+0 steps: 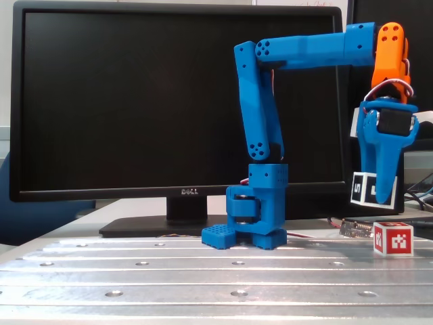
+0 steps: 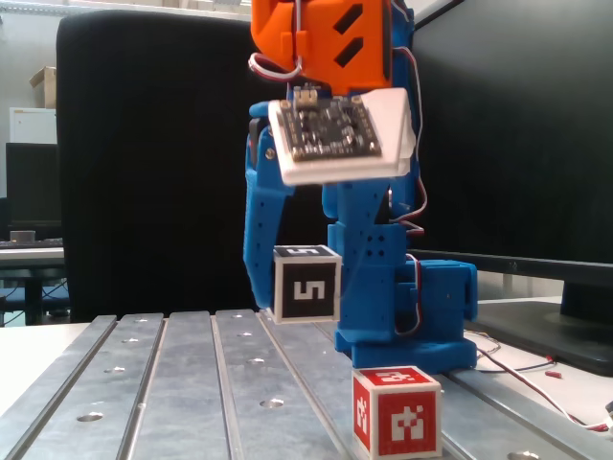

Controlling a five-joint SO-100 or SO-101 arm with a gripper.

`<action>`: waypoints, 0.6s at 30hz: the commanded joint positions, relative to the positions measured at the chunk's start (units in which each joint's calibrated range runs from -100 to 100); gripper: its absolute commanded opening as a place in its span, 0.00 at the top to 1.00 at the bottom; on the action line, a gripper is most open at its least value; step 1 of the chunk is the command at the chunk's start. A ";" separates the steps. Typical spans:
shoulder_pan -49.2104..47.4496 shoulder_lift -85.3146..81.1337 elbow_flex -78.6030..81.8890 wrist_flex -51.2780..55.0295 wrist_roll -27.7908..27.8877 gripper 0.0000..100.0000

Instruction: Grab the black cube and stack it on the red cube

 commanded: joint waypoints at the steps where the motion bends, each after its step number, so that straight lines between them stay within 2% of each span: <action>1: 0.15 -2.53 -0.16 0.90 0.41 0.82; 10: -2.36 -2.61 -1.16 3.12 1.25 0.82; 18: -6.86 -2.70 -1.25 2.52 -2.43 0.82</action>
